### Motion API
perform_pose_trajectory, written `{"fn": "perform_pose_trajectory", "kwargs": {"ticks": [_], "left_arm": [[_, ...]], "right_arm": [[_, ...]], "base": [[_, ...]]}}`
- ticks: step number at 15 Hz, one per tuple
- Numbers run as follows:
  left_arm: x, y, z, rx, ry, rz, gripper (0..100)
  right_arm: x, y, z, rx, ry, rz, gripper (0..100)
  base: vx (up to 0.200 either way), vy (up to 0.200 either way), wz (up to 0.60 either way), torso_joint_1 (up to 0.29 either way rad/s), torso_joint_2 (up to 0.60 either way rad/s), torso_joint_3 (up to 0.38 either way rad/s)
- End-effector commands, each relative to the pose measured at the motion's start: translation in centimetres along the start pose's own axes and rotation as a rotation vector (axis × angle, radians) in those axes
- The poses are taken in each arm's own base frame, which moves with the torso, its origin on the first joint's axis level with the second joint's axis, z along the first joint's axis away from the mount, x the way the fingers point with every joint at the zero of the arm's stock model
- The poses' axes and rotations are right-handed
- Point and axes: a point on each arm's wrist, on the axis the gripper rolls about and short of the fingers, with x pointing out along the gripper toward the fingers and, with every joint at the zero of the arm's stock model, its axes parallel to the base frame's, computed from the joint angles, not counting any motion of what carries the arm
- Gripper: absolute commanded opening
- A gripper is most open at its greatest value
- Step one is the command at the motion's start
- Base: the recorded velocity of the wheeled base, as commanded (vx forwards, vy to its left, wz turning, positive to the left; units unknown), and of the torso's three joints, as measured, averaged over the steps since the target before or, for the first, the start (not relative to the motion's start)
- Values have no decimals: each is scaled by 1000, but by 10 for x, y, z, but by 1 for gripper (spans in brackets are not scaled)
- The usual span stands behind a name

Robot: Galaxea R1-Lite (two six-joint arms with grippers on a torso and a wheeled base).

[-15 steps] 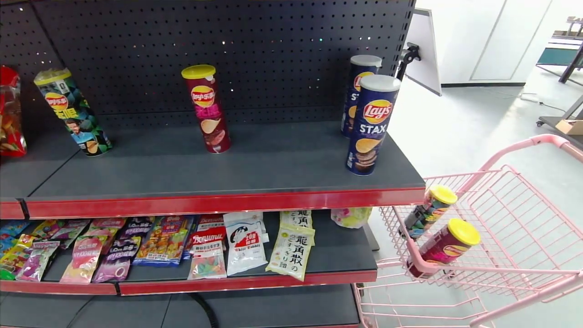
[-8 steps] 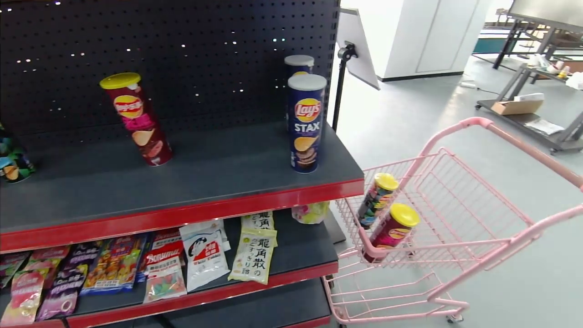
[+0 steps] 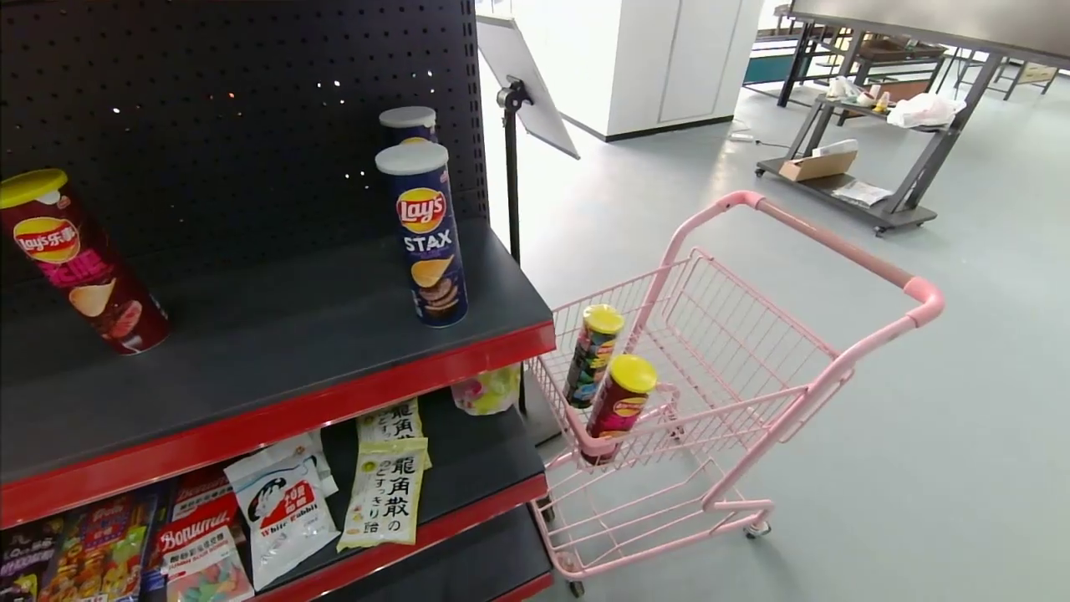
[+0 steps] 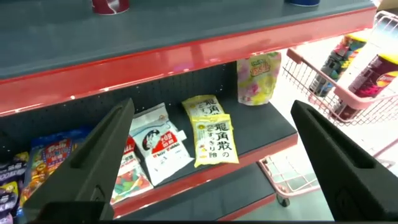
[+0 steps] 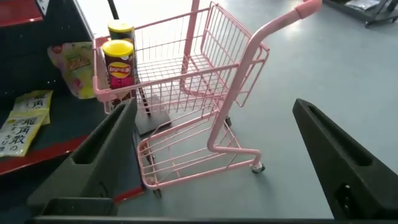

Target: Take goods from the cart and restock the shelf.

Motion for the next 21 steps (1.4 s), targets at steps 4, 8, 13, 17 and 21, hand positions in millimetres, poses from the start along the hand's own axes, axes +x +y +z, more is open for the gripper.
{"fn": "perform_pose_trajectory", "kwargs": {"ticks": [4,8,13,17,21], "left_arm": [[0,0,0,0,0,2,100],[0,0,0,0,0,2,100],[0,0,0,0,0,2,100],[0,0,0,0,0,2,100],[0,0,0,0,0,2,100]], "right_arm": [[0,0,0,1,1,1,100],[0,0,0,3,-1,1,100],[0,0,0,3,-1,1,100],[0,0,0,1,-1,1,100],[0,0,0,-3,-1,1,100]], "base": [[0,0,0,-98,217,128],[0,0,0,-149,380,221],[0,0,0,-184,492,304],[0,0,0,-192,544,348],[0,0,0,-161,499,338]]}}
